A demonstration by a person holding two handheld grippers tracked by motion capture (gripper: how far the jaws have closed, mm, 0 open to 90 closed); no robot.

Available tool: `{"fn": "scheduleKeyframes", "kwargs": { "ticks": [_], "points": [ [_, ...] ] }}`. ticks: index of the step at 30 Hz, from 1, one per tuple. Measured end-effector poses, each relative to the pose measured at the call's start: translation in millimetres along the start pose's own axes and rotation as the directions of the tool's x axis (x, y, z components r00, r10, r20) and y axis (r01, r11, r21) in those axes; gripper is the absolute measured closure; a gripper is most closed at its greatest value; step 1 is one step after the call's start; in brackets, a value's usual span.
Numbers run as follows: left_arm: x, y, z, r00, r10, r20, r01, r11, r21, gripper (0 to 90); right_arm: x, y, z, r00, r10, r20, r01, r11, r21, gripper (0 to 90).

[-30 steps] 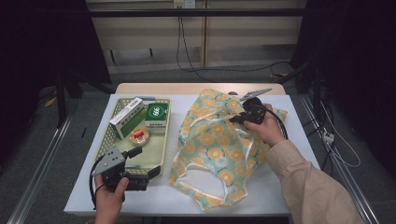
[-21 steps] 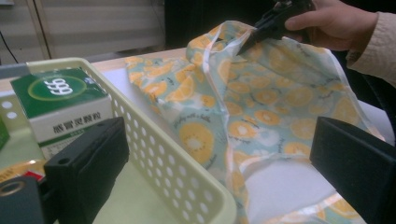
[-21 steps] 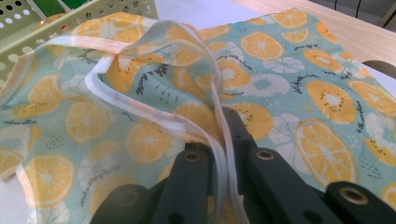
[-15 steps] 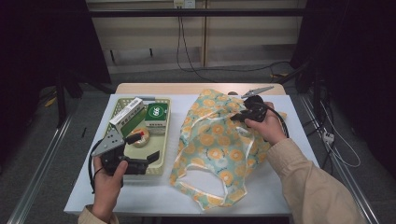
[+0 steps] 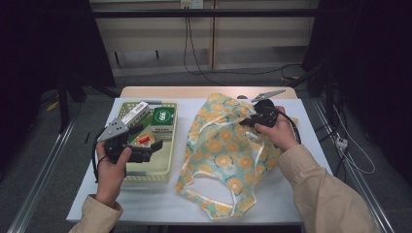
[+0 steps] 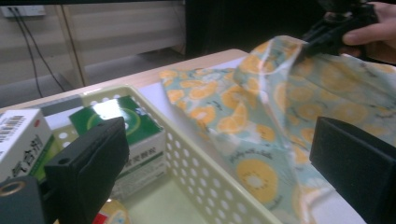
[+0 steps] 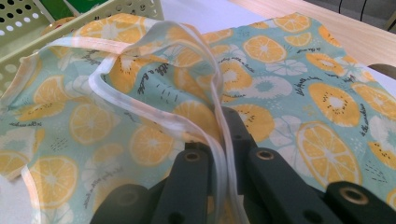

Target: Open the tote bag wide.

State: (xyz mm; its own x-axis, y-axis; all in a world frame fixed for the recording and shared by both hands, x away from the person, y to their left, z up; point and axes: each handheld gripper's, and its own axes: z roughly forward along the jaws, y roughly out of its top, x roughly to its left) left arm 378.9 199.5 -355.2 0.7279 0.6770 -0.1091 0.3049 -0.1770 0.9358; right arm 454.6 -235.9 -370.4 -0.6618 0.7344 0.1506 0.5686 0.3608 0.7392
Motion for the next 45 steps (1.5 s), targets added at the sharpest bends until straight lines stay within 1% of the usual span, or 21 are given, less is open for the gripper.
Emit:
{"fn": "scheduleKeyframes", "kwargs": {
  "ticks": [2,6,8,10,12,14,15,16,18,23,25,27,31,34,36,39,40,41,42,43,45],
  "points": [
    [4.9,-0.1,3.8,0.9999,-0.01,-0.01,0.01,0.9999,0.004,4.2,0.0,-0.3,0.6,1.0,0.002,0.0,-0.002,1.0,-0.002,88.8],
    [14.3,-0.8,12.6,0.9996,-0.014,-0.023,0.014,0.9996,0.023,4.7,-0.2,-0.9,1.6,1.0,0.004,-0.005,-0.004,1.0,-0.001,88.8],
    [18.9,-1.7,16.3,0.9996,-0.011,-0.027,0.012,0.9991,0.04,4.7,0.2,-1.4,2.0,1.0,0.008,-0.001,-0.008,1.0,-0.004,88.8],
    [22.8,-3.0,19.9,0.9991,-0.023,-0.035,0.025,0.998,0.057,4.7,0.0,-1.9,2.2,1.0,0.005,-0.001,-0.005,1.0,-0.002,88.8],
    [27.0,-5.0,23.6,0.9988,-0.021,-0.044,0.024,0.9968,0.076,5.0,-0.1,-2.5,2.4,1.0,0.007,-0.003,-0.007,1.0,-0.005,88.8],
    [29.7,-6.6,26.7,0.9991,-0.021,-0.037,0.025,0.995,0.097,5.1,-0.3,-3.0,2.8,1.0,0.003,-0.004,-0.003,1.0,-0.007,88.8],
    [30.9,-7.1,28.3,0.9993,-0.014,-0.034,0.017,0.9942,0.106,5.2,-0.5,-3.3,2.6,1.0,0.001,-0.005,-0.001,1.0,-0.003,88.9],
    [31.1,-7.5,29.8,0.9992,-0.017,-0.035,0.02,0.9938,0.109,5.1,-0.5,-3.7,2.7,1.0,0.005,-0.003,-0.005,1.0,-0.002,88.8],
    [33.1,-8.6,33.9,0.9992,-0.009,-0.04,0.015,0.9907,0.135,5.1,-0.7,-4.2,2.8,0.9999,0.01,-0.003,-0.01,0.9999,-0.003,88.8],
    [36.6,-11.9,41.7,0.9993,-0.017,-0.033,0.022,0.9875,0.156,5.3,-0.9,-6.0,3.4,0.9999,0.008,-0.006,-0.008,1.0,-0.002,88.9],
    [39.2,-14.6,43.2,0.9991,-0.008,-0.041,0.015,0.9841,0.177,5.3,-0.9,-6.8,3.3,1.0,0.006,-0.006,-0.006,1.0,-0.007,88.9],
    [41.3,-17.6,44.4,0.9985,-0.01,-0.053,0.02,0.9826,0.185,5.4,-1.0,-6.9,2.5,0.9999,0.009,-0.005,-0.009,0.9999,-0.008,89.0],
    [44.3,-20.9,45.8,0.9982,-0.004,-0.061,0.017,0.9787,0.205,5.5,-1.7,-6.4,0.7,1.0,0.005,-0.003,-0.005,1.0,-0.009,88.9],
    [45.7,-23.0,48.0,0.9987,0.0,-0.05,0.012,0.9745,0.224,5.6,-2.6,-6.7,0.2,1.0,0.004,0.0,-0.004,0.9999,-0.012,88.9],
    [46.5,-24.1,48.2,0.9983,0.006,-0.059,0.008,0.9725,0.233,5.6,-2.4,-6.7,0.2,1.0,0.005,0.0,-0.005,0.9999,-0.011,88.9],
    [48.8,-27.3,48.9,0.9978,-0.002,-0.066,0.017,0.9712,0.238,5.7,-1.1,-6.6,0.9,1.0,0.002,0.0,-0.002,1.0,-0.008,89.0],
    [49.5,-28.2,49.0,0.9974,-0.002,-0.072,0.02,0.9693,0.245,5.7,-0.8,-6.5,1.2,1.0,-0.001,0.001,0.001,1.0,-0.008,88.9],
    [50.6,-29.1,49.3,0.9973,0.007,-0.073,0.012,0.9678,0.251,5.7,-0.4,-6.4,1.4,1.0,-0.001,0.002,0.001,1.0,-0.007,89.0],
    [50.9,-30.3,50.0,0.9971,0.004,-0.076,0.016,0.9662,0.257,5.7,0.0,-6.3,1.6,1.0,-0.001,0.001,0.001,1.0,-0.005,88.9],
    [51.4,-31.0,50.4,0.997,0.006,-0.077,0.015,0.9631,0.269,5.8,0.4,-6.2,1.8,1.0,-0.002,0.002,0.002,1.0,-0.004,88.9],
    [52.9,-31.5,51.2,0.9965,0.011,-0.083,0.012,0.9611,0.276,5.9,0.7,-6.2,2.1,1.0,-0.005,0.002,0.005,1.0,-0.005,89.0]
  ]
}}
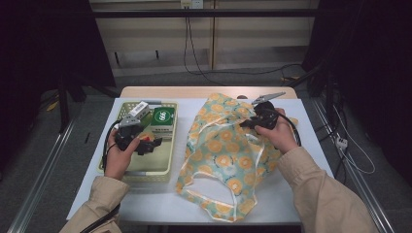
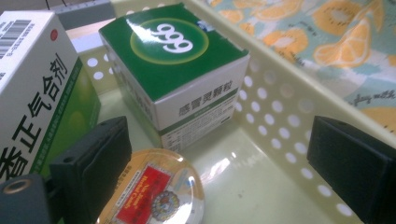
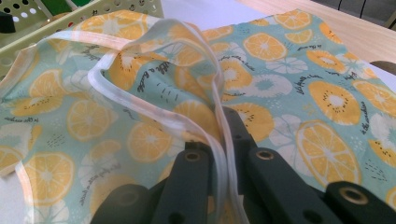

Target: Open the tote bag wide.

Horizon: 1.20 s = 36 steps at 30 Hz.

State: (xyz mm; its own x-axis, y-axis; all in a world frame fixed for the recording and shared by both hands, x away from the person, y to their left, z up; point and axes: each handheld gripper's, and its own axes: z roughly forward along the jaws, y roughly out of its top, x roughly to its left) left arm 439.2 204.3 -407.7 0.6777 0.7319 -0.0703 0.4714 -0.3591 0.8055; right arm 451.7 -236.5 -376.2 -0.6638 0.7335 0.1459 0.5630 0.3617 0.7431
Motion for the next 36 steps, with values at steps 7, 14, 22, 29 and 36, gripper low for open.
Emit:
{"fn": "scheduleKeyframes", "kwargs": {
  "ticks": [7,14,22,29,36],
  "points": [
    [4.1,-1.4,4.7,0.9999,0.002,-0.015,-0.002,0.9991,0.043,6.3,1.2,-0.4,2.0,1.0,-0.006,-0.003,0.006,1.0,0.002,88.9],
    [9.9,-1.8,13.2,0.9995,0.01,-0.031,-0.007,0.996,0.089,6.9,1.2,-0.2,1.8,1.0,-0.005,-0.007,0.005,1.0,0.003,89.0],
    [17.3,-2.7,28.1,0.998,0.035,-0.052,-0.026,0.9846,0.173,8.1,0.0,-0.4,0.6,0.9999,-0.007,-0.011,0.007,1.0,0.006,89.0],
    [18.2,-7.5,34.1,0.9969,0.065,-0.043,-0.055,0.9772,0.205,9.1,1.2,-0.7,3.2,0.9998,-0.004,-0.018,0.005,0.9999,0.01,89.0],
    [20.1,-6.4,33.6,0.994,0.081,-0.073,-0.066,0.9794,0.191,14.5,2.6,-0.3,4.9,0.9998,-0.012,-0.018,0.013,0.9998,0.014,89.0]
  ]
}}
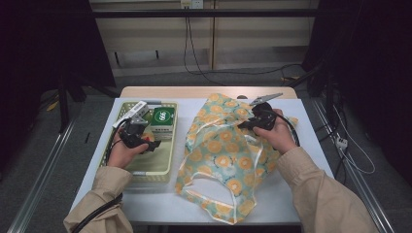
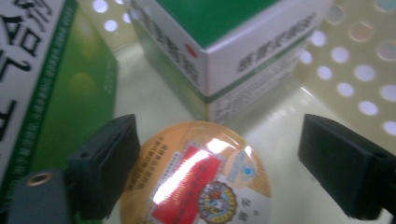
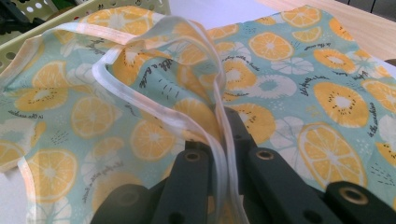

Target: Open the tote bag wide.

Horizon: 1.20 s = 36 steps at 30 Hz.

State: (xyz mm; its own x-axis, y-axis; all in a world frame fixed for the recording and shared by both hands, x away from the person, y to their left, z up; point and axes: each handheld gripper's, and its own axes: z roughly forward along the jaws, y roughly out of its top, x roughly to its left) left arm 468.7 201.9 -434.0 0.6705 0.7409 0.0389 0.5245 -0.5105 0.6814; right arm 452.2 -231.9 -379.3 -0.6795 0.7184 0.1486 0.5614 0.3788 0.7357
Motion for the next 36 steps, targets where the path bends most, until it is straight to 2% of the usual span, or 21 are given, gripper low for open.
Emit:
{"fn": "scheduleKeyframes", "kwargs": {
  "ticks": [6,8,10,14,19,22,24,28,32,34,36],
  "points": [
    [2.7,0.1,6.5,0.9998,0.018,0.002,-0.018,0.9998,0.01,19.7,-0.1,-0.3,0.7,1.0,-0.001,-0.002,0.001,1.0,0.002,89.0],
    [1.7,-0.9,9.2,0.9994,0.033,0.01,-0.033,0.9986,0.041,18.9,0.0,-0.5,0.2,1.0,0.002,-0.003,-0.002,1.0,0.002,89.0],
    [0.0,-3.6,12.7,0.9996,0.017,0.024,-0.019,0.9957,0.091,17.4,0.0,-0.7,-0.2,1.0,0.001,-0.004,-0.001,1.0,0.002,89.0],
    [1.0,-7.0,11.8,0.9982,-0.036,0.048,0.03,0.9934,0.111,16.8,0.0,-1.3,-0.8,1.0,0.003,-0.006,-0.003,1.0,-0.001,89.0],
    [-0.4,-6.8,9.7,0.9973,-0.033,0.065,0.024,0.991,0.132,15.2,0.0,-4.0,0.1,0.9999,0.008,-0.007,-0.008,1.0,0.001,88.9],
    [-1.2,-6.9,8.0,0.9975,-0.048,0.052,0.041,0.9906,0.13,20.3,-0.2,-4.5,0.0,1.0,0.007,-0.001,-0.007,1.0,0.0,89.0],
    [-1.9,-6.3,7.4,0.9978,-0.045,0.048,0.038,0.9898,0.137,20.5,-0.1,-4.2,-0.6,1.0,0.007,0.0,-0.007,1.0,0.0,89.0],
    [-4.2,-4.9,7.1,0.9966,-0.049,0.067,0.04,0.9905,0.132,20.7,0.8,-3.8,-1.4,1.0,0.003,0.0,-0.003,1.0,-0.001,88.9],
    [-6.8,-2.4,7.7,0.9939,-0.048,0.1,0.038,0.9942,0.101,20.5,1.5,-3.7,-0.5,1.0,0.006,-0.001,-0.006,1.0,-0.003,88.9],
    [-7.5,-1.7,9.1,0.9939,-0.04,0.103,0.03,0.9951,0.094,19.8,2.1,-3.4,0.3,1.0,-0.002,0.001,0.002,1.0,-0.002,88.9],
    [-7.3,-0.9,9.5,0.9958,-0.034,0.085,0.026,0.9955,0.091,13.4,3.5,-3.1,1.2,1.0,-0.001,-0.004,0.001,1.0,0.002,88.9]
  ]
}}
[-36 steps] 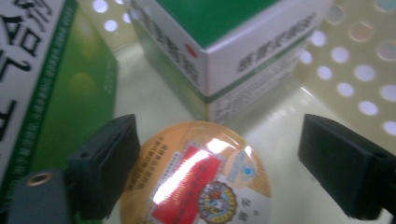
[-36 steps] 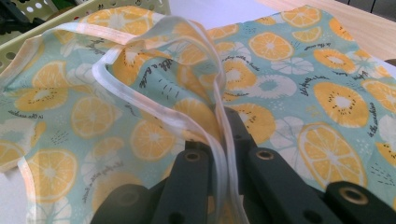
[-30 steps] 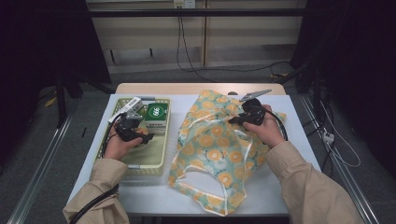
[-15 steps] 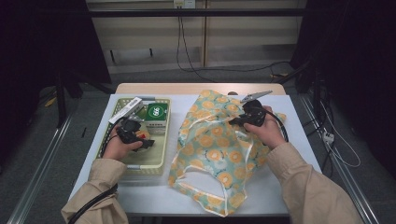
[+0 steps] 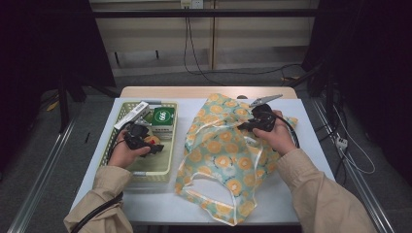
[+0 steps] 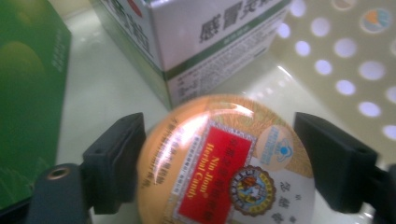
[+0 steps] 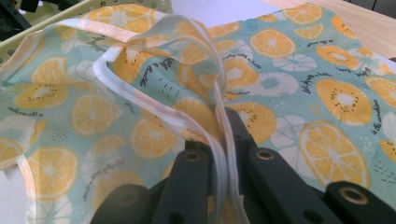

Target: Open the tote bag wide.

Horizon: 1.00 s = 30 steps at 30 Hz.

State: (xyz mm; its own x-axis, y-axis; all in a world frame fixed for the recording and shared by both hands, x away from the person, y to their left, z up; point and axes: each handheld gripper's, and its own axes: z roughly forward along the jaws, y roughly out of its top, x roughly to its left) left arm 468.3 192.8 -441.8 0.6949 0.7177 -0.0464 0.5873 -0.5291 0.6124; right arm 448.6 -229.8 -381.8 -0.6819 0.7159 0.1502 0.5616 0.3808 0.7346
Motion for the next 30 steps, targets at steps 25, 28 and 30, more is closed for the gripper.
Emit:
{"fn": "scheduleKeyframes", "kwargs": {
  "ticks": [25,28,30],
  "points": [
    [-0.6,7.4,-22.6,0.9997,-0.022,-0.014,0.022,0.9996,0.016,20.5,-1.9,-0.3,-2.5,1.0,0.007,0.001,-0.007,0.9999,-0.009,88.9],
    [-2.1,14.1,-31.9,0.9998,-0.018,-0.013,0.017,0.9998,-0.004,20.5,-1.3,-0.2,-1.3,1.0,0.006,-0.002,-0.006,0.9999,-0.008,88.9],
    [-4.3,18.6,-37.9,1.0,-0.009,-0.003,0.009,0.9999,-0.007,20.5,-1.1,-0.2,-0.8,1.0,0.004,-0.002,-0.004,1.0,-0.007,88.9]
  ]
}}
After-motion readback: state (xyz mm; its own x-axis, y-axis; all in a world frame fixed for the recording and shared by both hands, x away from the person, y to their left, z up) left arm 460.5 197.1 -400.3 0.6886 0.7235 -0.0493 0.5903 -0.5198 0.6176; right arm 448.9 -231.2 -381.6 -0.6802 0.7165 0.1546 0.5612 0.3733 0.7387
